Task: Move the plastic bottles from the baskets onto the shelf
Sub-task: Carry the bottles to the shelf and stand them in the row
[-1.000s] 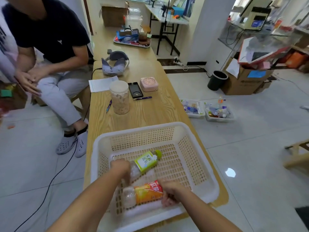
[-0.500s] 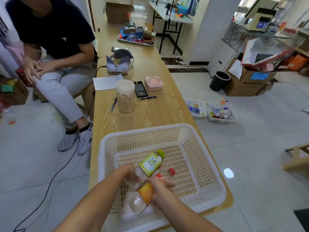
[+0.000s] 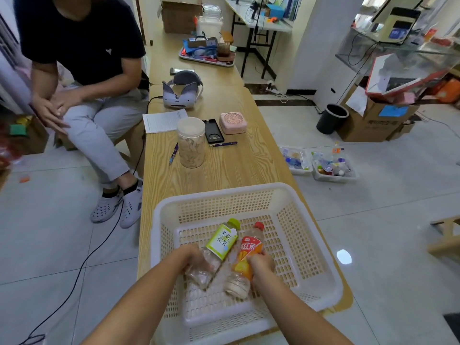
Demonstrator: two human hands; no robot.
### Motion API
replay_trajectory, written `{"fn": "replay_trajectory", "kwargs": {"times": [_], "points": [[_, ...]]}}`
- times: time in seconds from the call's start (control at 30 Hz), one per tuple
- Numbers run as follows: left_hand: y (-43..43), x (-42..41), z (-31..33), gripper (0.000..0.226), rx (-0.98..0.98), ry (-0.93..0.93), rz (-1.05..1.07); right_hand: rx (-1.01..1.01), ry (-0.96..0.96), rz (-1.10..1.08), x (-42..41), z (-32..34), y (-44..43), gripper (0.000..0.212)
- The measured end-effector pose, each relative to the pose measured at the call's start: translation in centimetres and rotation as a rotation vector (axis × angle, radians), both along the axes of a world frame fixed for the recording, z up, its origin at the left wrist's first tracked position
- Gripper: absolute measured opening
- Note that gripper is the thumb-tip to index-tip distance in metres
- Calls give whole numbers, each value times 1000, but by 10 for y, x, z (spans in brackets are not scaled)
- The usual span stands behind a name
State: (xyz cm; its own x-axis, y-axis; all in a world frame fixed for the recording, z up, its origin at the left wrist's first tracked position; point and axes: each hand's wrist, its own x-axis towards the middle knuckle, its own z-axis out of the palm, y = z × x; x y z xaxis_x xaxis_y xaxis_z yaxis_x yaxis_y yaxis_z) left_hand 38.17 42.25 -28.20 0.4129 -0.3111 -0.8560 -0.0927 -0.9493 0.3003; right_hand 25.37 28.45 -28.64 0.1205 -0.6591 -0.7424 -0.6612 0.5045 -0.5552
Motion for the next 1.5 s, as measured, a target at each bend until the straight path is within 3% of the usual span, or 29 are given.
{"fn": "replay_trajectory", "kwargs": {"times": [0.1,0.2,0.37,0.5,0.7,0.8,0.9,1.07,1.23,1.5], "points": [[1,-1,-4,82,-32,18,51,-74,105,75,4,-1,9,64],[2,-2,-4,87,-70,45,101,54,85,124,-2,-5,19,82],[7,-5,-4,89,-163,104,254,201,-49,30,-11,-9,10,69],[7,-6,0,44,-278,319,417,375,-274,-109,-18,2,5,59],[-23,-9,33,33,-597,404,453,150,-482,9,-24,43,-20,47],[-50,-15,56,20,-727,356,369,-17,-575,19,-34,74,-39,47],[-78,-27,74,33,-817,319,326,-119,-632,-37,-59,101,-59,46],[-119,-86,95,34,-928,379,115,-259,-681,-249,-135,131,-84,34],[-152,-168,102,14,-956,458,-74,-402,-716,-482,-237,148,-84,44],[-173,-346,142,39,-937,642,-418,-615,-627,-783,-442,168,-23,40]]}}
